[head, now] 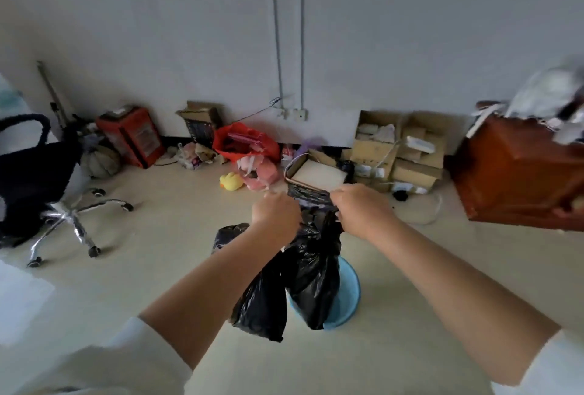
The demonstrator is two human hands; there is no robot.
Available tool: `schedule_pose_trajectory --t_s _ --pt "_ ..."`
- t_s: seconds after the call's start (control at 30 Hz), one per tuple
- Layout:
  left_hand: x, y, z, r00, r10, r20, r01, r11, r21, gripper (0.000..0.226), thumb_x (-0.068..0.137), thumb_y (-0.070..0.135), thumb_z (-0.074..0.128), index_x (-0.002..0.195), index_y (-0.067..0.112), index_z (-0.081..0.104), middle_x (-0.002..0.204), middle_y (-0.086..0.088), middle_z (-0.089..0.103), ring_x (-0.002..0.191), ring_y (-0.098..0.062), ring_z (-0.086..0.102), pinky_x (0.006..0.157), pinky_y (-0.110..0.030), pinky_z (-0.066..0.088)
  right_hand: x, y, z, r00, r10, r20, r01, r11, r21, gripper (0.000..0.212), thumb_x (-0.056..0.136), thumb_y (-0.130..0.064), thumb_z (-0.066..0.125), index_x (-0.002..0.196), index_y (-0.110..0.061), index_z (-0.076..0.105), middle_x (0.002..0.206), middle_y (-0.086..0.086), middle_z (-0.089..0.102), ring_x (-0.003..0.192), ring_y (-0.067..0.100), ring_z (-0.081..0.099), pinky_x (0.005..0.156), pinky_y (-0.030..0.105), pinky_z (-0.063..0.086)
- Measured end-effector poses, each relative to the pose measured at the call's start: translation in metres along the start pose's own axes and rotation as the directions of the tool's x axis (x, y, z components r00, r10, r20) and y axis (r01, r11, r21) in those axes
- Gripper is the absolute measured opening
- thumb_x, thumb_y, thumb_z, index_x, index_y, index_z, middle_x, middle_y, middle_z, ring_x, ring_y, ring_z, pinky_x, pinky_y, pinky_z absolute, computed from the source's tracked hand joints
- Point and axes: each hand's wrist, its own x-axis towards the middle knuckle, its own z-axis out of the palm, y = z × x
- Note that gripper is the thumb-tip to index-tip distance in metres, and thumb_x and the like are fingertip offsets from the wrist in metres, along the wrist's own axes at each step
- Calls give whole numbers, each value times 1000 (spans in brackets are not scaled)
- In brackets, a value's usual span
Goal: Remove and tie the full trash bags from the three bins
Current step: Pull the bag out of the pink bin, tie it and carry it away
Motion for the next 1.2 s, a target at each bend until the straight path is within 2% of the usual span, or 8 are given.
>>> schedule_pose_trajectory --t_s 0.13,0.27,0.37,0.53,0.73,1.0,1.13,1.2 --pt "-7 99 -13 972 234 -2 -233 968 93 36 93 8 44 128 7 50 132 -13 47 126 -29 43 96 -37 44 -90 61 -10 969 246 -16 -245 969 26 12 91 -4 44 98 -8 53 76 3 41 95 27 51 65 32 36" --pt "-26 209 -25 897 442 -6 -435 885 166 38 92 7 45 130 8 48 132 -13 46 126 -29 41 97 -36 41 -190 122 -16 865 498 -59 -497 867 33 17 90 -6 44 104 -5 54 99 9 53 105 27 52 72 32 41" --pt "-52 298 -33 800 599 -28 -579 785 221 37 91 5 45 126 8 52 128 -11 49 123 -28 45 94 -35 43 -273 168 -22 749 658 -78 -660 752 0 21 91 -8 45 111 -4 53 113 10 57 111 27 50 85 33 46" --pt "-119 466 -44 578 815 -49 -764 561 321 32 90 3 43 118 6 58 119 -11 56 111 -28 55 79 -32 44 -438 243 -33 526 845 -103 -850 526 -21 21 91 -4 40 108 -5 51 105 11 55 110 27 49 84 32 44" --pt "-223 667 -41 420 908 -9 -853 398 337 26 90 3 44 109 2 61 115 -11 58 107 -28 57 73 -30 37 -644 325 -32 284 958 -47 -959 283 -11 25 92 -5 38 114 -5 49 118 11 52 114 27 48 89 33 44" --pt "-359 896 -15 235 967 103 -922 188 338 25 90 1 41 107 2 60 113 -10 60 108 -28 57 80 -31 45 -873 407 -25 32 999 3 -997 32 72 13 91 -4 36 93 -12 46 96 11 46 107 27 51 76 27 36" --pt "-423 1016 -5 131 982 138 -950 85 302 31 89 3 43 59 9 41 65 -1 41 75 -23 49 67 -27 37 -985 452 -23 -117 991 70 -991 -120 50 16 90 -5 40 100 -8 52 91 3 38 101 26 52 71 28 35" --pt "-455 1078 0 77 983 167 -961 29 274 37 89 3 44 54 11 33 60 1 33 57 -16 40 58 -24 34 -1042 478 -22 -180 974 135 -982 -186 34 13 89 -6 42 98 -10 52 87 2 38 89 23 48 71 28 36"
